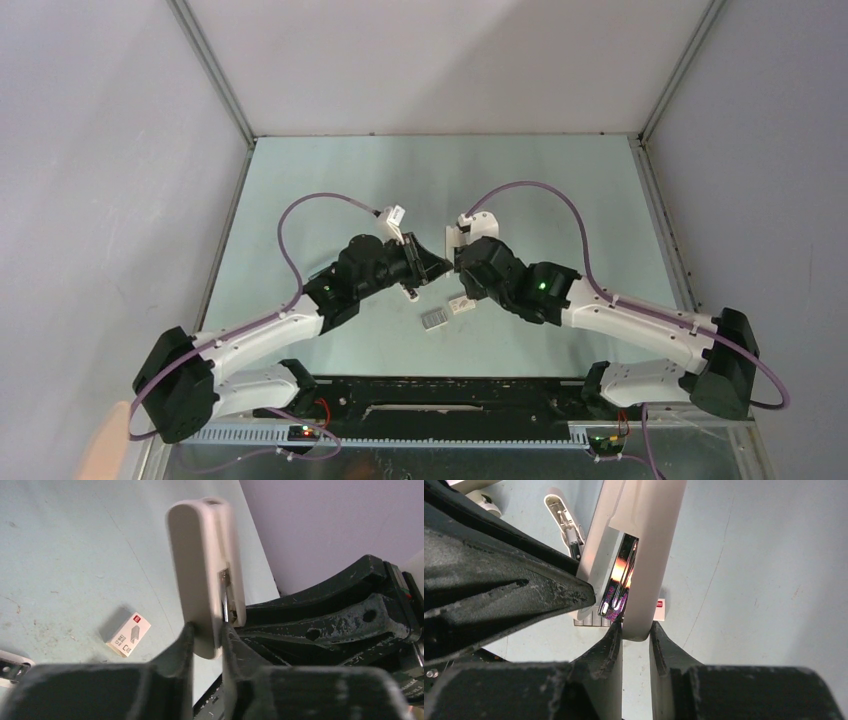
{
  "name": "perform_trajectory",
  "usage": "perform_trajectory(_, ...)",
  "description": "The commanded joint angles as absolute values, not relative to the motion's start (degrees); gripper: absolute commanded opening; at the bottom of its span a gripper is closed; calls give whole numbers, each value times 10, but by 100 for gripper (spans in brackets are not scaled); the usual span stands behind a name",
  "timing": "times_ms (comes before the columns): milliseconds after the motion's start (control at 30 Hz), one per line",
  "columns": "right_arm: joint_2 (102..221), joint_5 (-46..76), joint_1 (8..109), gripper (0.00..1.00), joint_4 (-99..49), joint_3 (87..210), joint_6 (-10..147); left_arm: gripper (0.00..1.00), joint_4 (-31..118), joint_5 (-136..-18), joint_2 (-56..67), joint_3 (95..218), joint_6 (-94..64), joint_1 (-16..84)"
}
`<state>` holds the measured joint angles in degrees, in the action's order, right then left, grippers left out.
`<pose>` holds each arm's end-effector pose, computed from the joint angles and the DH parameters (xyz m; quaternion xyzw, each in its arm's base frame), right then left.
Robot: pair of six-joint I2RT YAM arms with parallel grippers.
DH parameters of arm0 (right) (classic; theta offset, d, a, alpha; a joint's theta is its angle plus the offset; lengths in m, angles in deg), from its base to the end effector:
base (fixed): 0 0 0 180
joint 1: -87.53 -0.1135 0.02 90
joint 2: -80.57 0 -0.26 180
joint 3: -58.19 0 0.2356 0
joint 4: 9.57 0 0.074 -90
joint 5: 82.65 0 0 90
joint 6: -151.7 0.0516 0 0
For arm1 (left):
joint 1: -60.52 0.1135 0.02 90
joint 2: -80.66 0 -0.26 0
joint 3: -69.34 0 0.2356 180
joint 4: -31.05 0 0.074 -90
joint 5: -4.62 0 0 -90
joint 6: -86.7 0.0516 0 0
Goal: Load the staples into the stapler
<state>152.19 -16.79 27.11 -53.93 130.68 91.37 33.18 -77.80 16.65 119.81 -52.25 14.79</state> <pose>0.1474 0.2169 0.2805 -0.1586 0.8882 0.1375 0.4088 0.1736 -0.1878 0.2582 0.0176 0.7960 -0.4790 0.3697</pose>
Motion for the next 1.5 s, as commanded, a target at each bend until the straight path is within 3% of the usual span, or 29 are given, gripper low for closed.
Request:
perform_trajectory(0, 1491, -184, 269, 0, -501, 1302, 896, 11, 296, -759, 169, 1202, -525, 145)
perform_trajectory(100, 1484, -198, 270, 0, -506, 1296, 868, 0, 313, -762, 181, 1203, -516, 148)
perform_trajectory(333, 1452, -220, 286, 0, -502, 1275, 817, 0, 350, -765, 223, 1205, -489, 158)
perform_trajectory(367, 1448, -217, 289, 0, -500, 1274, 817, 6, 357, -765, 224, 1208, -482, 159)
perform_trajectory(433, 1443, -211, 291, 0, -494, 1274, 820, 32, 372, -771, 221, 1215, -475, 158)
perform_trajectory(500, 1442, -204, 291, 0, -487, 1274, 824, 47, 369, -767, 214, 1217, -477, 157)
perform_trajectory(600, 1445, -193, 292, 0, -477, 1274, 838, 59, 339, -755, 201, 1212, -496, 154)
perform_trajectory(733, 1449, -184, 291, 0, -466, 1271, 855, 65, 275, -739, 179, 1199, -532, 149)
perform_trajectory(1033, 1433, -163, 291, 0, -422, 1244, 883, 62, 186, -737, 140, 1176, -588, 147)
perform_trajectory(1467, 1418, -142, 290, 0, -386, 1217, 881, 31, 122, -720, 119, 1161, -625, 147)
